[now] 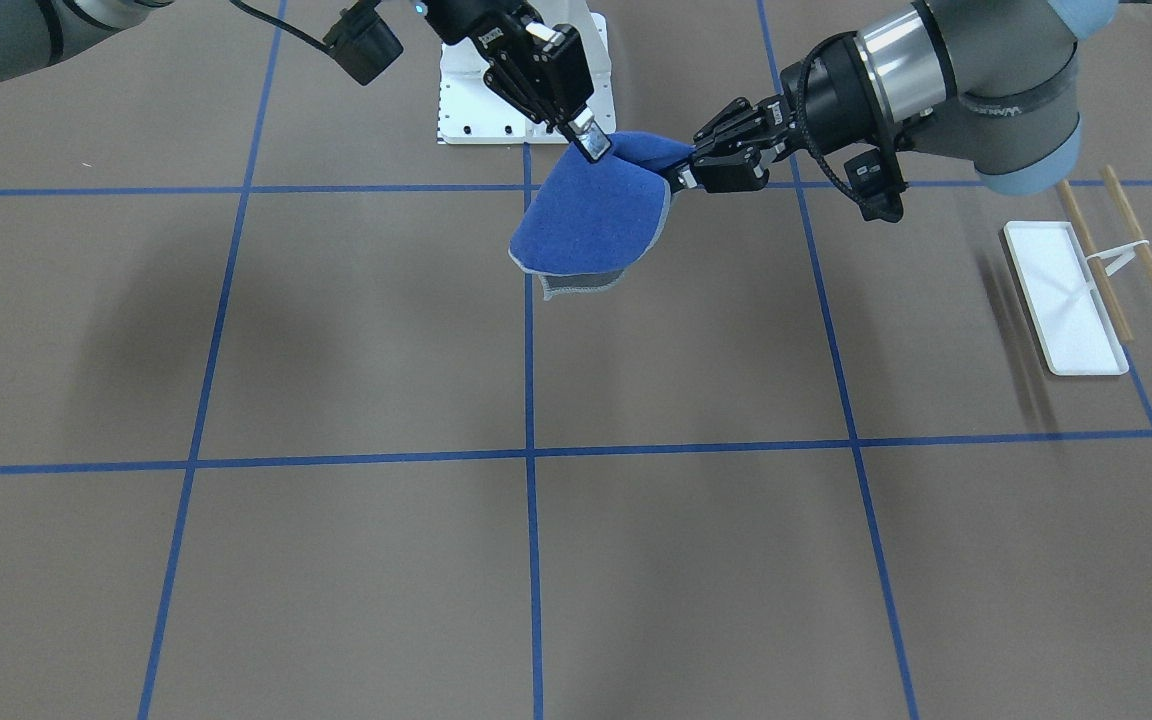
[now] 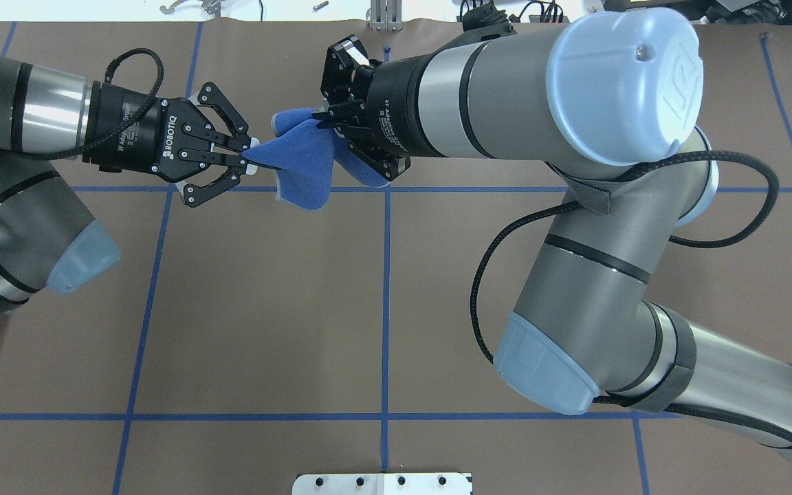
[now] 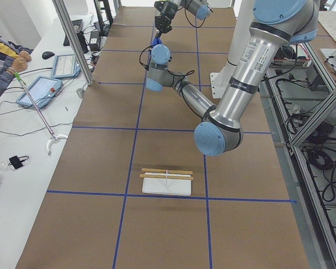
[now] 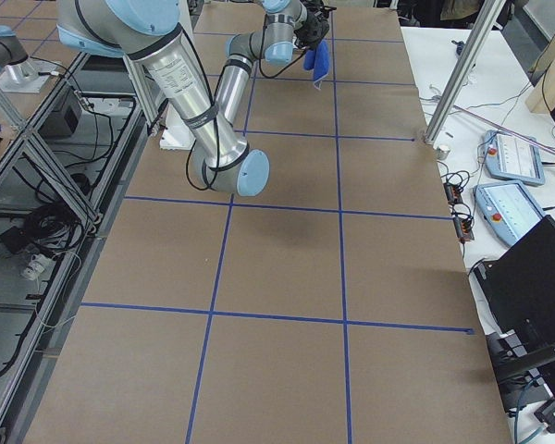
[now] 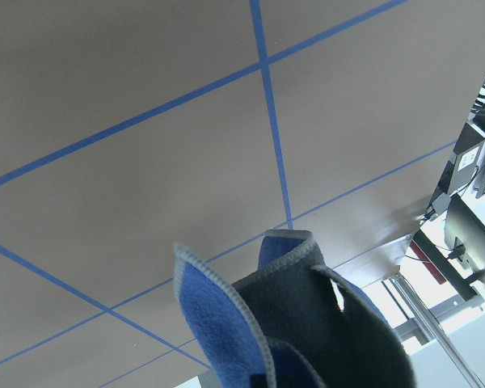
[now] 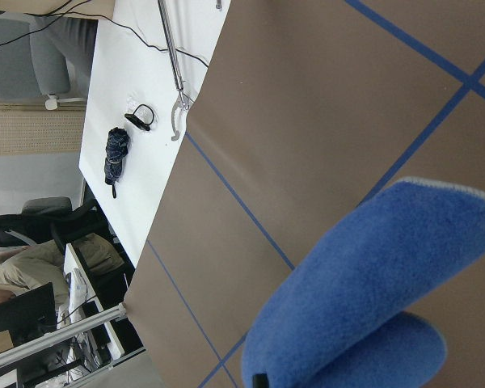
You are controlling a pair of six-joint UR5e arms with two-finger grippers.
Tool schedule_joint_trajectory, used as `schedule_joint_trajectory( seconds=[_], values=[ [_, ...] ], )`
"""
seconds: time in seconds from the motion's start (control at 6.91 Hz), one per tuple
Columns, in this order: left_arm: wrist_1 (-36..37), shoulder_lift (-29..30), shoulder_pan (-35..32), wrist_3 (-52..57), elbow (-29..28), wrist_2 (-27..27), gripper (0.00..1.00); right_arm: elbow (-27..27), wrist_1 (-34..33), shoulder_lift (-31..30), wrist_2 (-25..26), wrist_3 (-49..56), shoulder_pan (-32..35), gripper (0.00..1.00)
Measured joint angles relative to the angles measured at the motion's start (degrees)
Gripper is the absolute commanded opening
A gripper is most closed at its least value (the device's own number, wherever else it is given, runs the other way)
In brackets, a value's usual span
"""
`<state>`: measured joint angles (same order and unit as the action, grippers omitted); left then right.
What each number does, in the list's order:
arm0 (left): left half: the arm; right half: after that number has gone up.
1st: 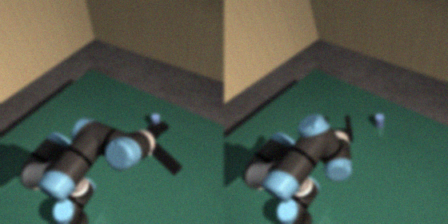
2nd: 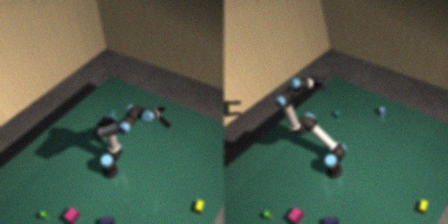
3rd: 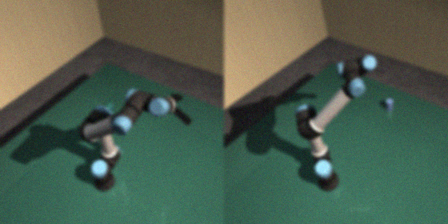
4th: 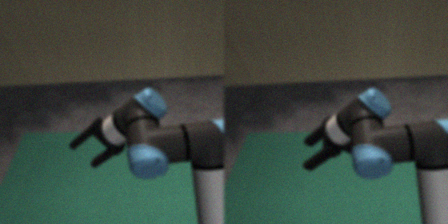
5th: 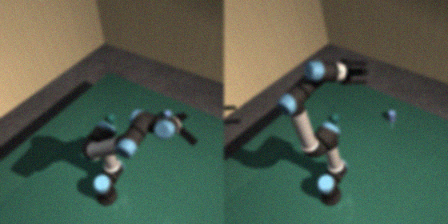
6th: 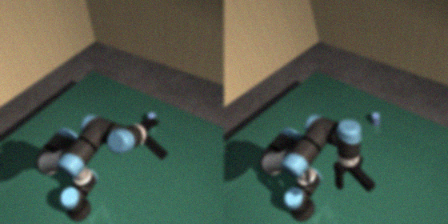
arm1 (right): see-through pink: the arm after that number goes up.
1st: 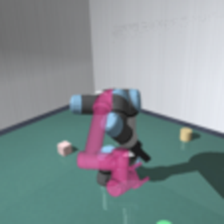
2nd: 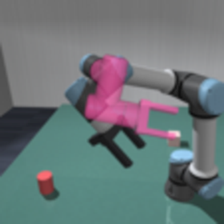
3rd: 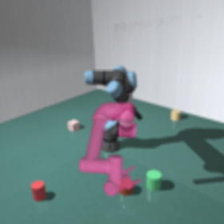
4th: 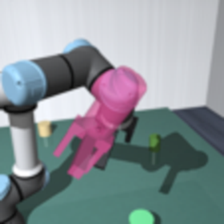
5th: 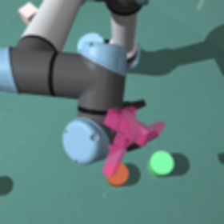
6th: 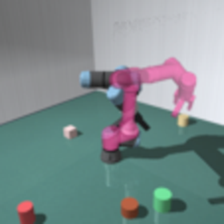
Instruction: Hang towel on rack
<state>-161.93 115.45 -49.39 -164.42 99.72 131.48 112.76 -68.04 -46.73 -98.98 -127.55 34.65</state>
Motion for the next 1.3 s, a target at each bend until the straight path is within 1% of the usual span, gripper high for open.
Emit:
schedule_joint_trajectory(
  seconds=[0.43,0.72,0.87,1.01,1.3],
  values=[
    [-1.0,-0.6,-1.8,11.5,-0.2,-0.5,0.0,1.7,1.9,-2.2,-0.1,0.4,0.2,1.0],
    [-0.8,-1.4,-6.6,17.6,0.0,-0.2,0.0,3.4,1.9,-3.9,-0.3,1.0,0.9,1.0],
    [-0.6,-3.2,-9.5,24.4,0.0,-0.2,0.0,4.0,1.8,-4.6,-0.3,1.2,1.2,1.0],
    [0.1,-5.6,-11.3,33.4,-0.2,-0.3,0.0,4.4,1.7,-5.1,-0.3,2.0,1.4,1.0],
    [5.9,-8.3,-14.1,56.2,-0.3,-0.7,0.0,4.5,1.5,-6.1,-0.1,6.1,1.6,1.0]
  ],
)
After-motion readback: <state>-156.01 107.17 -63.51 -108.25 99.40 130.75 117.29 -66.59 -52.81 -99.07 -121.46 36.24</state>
